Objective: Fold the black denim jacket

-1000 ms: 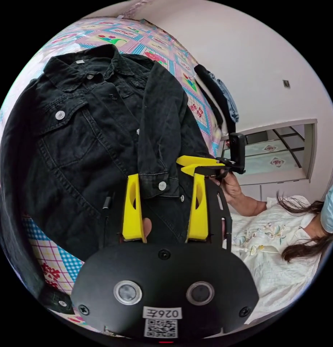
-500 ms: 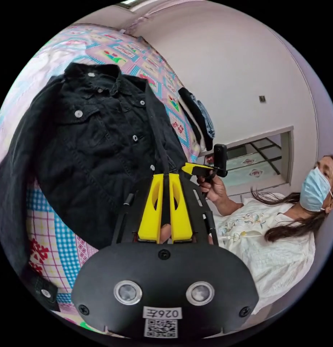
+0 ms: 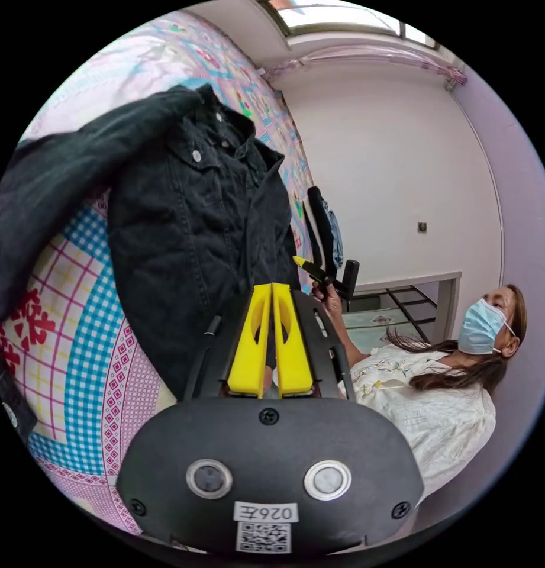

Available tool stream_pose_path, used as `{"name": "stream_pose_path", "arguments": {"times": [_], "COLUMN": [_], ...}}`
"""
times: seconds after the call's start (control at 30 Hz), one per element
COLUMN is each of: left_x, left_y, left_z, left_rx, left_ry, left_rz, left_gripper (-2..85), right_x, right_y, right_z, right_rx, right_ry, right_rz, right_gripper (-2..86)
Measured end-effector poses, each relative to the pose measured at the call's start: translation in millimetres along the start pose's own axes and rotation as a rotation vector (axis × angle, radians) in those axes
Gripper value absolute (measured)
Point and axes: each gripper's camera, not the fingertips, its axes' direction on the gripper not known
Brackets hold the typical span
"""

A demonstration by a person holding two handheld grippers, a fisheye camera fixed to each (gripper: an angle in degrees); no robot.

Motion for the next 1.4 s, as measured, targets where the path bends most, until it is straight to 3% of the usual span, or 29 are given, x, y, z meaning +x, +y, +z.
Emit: {"name": "stream_pose_path", "arguments": {"times": [0.17, 0.3, 0.43, 0.57, 0.63, 0.67, 0.77, 1.0, 1.17, 1.27, 1.4], "left_x": [33, 61, 70, 49, 21, 21, 13, -33, -44, -90, -71], "left_y": [-49, -142, -249, -332, -360, -362, -358, -365, -408, -437, -413], "left_z": [6, 66, 160, 250, 312, 319, 308, 268, 330, 308, 293], "left_rx": [0.044, -0.052, -0.207, -0.343, -0.573, -0.597, -0.497, -0.433, -0.516, -0.379, -0.359], "left_ry": [-0.082, -0.205, -0.193, -0.220, -0.278, -0.296, -0.368, -0.252, -0.439, -0.292, -0.189], "left_rz": [0.114, 0.251, 0.326, 0.290, 0.205, 0.219, 0.290, 0.227, 0.283, 0.044, 0.185], "left_gripper": [6.7, 11.9, 13.6, 10.0, 0.1, -0.1, -0.8, -1.0, -1.0, -1.0, -1.0], "right_x": [49, 74, 88, 88, 82, 75, 88, 138, 129, 122, 109], "right_y": [-63, -101, -134, -156, -161, -157, -139, -126, -168, -196, -202], "right_z": [-19, -11, 9, 27, 23, 7, -9, -16, -29, 1, 0], "right_rx": [0.085, 0.047, -0.026, -0.076, -0.082, -0.024, 0.007, 0.024, 0.145, -0.009, 0.042], "right_ry": [0.222, 0.227, 0.133, 0.018, -0.065, -0.022, 0.130, -0.067, -0.071, -0.018, 0.021], "right_rz": [-0.003, -0.021, -0.072, -0.133, -0.153, -0.173, -0.139, -0.010, -0.065, -0.123, -0.165], "right_gripper": [4.3, 5.7, 6.5, 1.4, -0.5, -0.9, -1.2, 2.7, 2.9, 2.6, 4.5]}}
